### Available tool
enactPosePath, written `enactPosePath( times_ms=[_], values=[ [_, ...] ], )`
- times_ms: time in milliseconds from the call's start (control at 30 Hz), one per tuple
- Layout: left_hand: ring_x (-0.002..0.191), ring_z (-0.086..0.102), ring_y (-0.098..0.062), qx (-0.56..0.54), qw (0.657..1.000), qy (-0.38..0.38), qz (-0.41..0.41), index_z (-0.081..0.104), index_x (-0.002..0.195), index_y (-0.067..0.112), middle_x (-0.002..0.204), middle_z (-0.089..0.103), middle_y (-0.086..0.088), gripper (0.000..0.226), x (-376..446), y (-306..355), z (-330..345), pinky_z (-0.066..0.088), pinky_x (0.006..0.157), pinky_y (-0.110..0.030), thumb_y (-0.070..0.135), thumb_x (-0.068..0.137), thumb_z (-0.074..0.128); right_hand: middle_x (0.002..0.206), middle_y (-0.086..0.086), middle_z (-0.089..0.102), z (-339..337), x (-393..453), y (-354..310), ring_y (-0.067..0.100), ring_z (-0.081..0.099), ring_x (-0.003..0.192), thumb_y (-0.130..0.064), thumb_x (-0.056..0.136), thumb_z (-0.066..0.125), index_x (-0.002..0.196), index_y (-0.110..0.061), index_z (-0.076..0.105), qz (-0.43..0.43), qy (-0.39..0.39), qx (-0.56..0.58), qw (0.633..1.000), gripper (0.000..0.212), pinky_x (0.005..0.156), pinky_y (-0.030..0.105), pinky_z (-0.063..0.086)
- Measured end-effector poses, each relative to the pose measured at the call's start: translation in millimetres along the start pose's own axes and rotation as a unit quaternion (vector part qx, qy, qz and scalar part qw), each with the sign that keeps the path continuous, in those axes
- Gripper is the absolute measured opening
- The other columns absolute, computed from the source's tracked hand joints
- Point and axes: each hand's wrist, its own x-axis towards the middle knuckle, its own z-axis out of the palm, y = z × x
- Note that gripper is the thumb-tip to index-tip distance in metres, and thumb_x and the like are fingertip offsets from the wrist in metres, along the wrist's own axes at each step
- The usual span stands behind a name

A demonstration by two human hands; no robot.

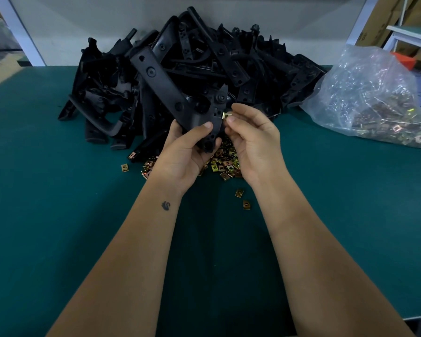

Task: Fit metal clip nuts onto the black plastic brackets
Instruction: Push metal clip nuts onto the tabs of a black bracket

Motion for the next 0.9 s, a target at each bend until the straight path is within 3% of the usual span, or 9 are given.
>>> enactPosePath(
  times_ms=[333, 567, 733, 900],
  values=[
    [0.107, 0.066, -0.018, 0.064, 0.998, -0.018, 0.008, 0.05, 0.126, 0.015, 0.123, 0.066, -0.005, 0.038, -1.7, 1.6, -2.3, 0.056, 0.078, -0.028, 0.0, 0.093, 0.061, 0.082, 0.003, 0.069, -0.2, -1.1, -3.0, 0.012, 0.066, 0.079, 0.012, 0.085, 0.062, 0.099, -0.005, 0.068, 0.011, -0.011, 0.014, 1.0, 0.023, 0.072, 0.021, 0.053],
    [0.101, 0.068, -0.016, 0.076, 0.996, -0.035, 0.016, 0.05, 0.126, 0.016, 0.113, 0.07, -0.001, 0.038, -2.4, 0.4, -0.8, 0.056, 0.078, -0.028, 0.0, 0.093, 0.06, 0.082, 0.001, 0.071, -0.6, -0.8, -3.4, 0.008, 0.064, 0.072, 0.008, 0.088, 0.059, 0.103, -0.007, 0.066, 0.056, -0.03, 0.055, 0.996, 0.023, 0.067, 0.018, 0.05],
    [0.097, 0.07, -0.017, 0.032, 0.999, -0.019, 0.004, 0.054, 0.121, 0.017, 0.112, 0.071, -0.002, 0.029, -2.4, 0.8, 1.3, 0.057, 0.071, -0.028, 0.024, 0.094, 0.063, 0.077, -0.004, 0.071, -0.1, -1.3, -3.9, 0.006, 0.062, 0.069, 0.006, 0.085, 0.063, 0.107, -0.01, 0.064, 0.05, -0.053, 0.041, 0.997, 0.027, 0.07, 0.019, 0.05],
    [0.093, 0.071, -0.017, 0.034, 0.999, 0.013, 0.003, 0.059, 0.112, 0.019, 0.111, 0.071, -0.002, 0.033, -3.3, 0.9, 1.5, 0.056, 0.066, -0.025, 0.024, 0.082, 0.071, 0.073, -0.005, 0.07, 0.1, -3.1, -3.1, 0.003, 0.062, 0.067, 0.006, 0.086, 0.064, 0.112, -0.008, 0.062, 0.042, -0.069, 0.001, 0.997, 0.029, 0.071, 0.019, 0.049]
  ],
)
